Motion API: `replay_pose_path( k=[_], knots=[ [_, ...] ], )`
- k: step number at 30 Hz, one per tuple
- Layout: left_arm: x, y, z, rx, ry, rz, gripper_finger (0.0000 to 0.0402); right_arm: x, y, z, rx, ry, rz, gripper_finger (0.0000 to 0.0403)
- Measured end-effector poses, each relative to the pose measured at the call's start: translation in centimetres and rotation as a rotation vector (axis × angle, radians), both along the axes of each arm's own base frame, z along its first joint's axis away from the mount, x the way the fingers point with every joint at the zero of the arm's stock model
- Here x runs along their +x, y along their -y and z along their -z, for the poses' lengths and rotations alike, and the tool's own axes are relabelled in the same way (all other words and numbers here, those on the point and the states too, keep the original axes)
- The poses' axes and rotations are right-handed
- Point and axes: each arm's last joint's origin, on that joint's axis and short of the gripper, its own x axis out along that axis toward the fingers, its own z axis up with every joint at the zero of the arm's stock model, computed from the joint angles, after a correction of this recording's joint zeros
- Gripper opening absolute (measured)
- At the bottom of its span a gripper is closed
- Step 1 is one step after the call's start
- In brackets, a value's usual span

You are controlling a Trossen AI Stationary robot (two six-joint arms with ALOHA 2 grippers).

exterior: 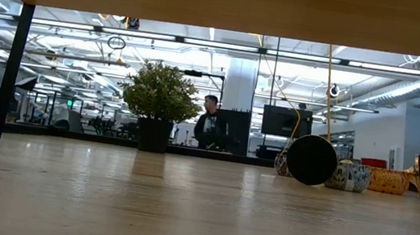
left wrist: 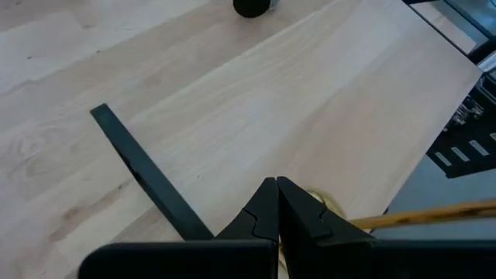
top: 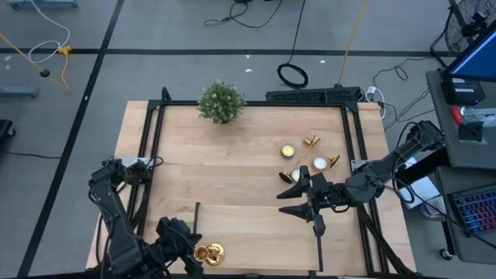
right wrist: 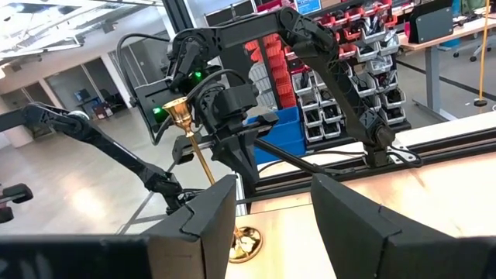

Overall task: Pick & Place candle stick holders
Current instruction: Put the black patterned scented candle on the shelf

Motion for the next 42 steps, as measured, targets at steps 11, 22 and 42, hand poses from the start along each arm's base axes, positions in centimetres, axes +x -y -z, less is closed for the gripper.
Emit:
replay_pose_path(
  k=[11, 22, 42],
  knots=[
    [-1.2, 0.9, 0.0, -0.04, 0.002, 0.001, 0.0, 0.0, 0.0, 0.0, 0.0, 0.0, 0.0, 0.0164],
    [-4.7, 3.0, -0.1, -0.133, 0.11, -0.026, 0.0, 0.0, 0.0, 0.0, -0.004, 0.0, 0.0, 0.0164],
    [-12.4, -0.7, -11.4, -0.027, 0.575, 0.377, 0.0, 0.1, 0.1, 0.1, -0.014, -0.003, 0.003, 0.0164]
  ],
)
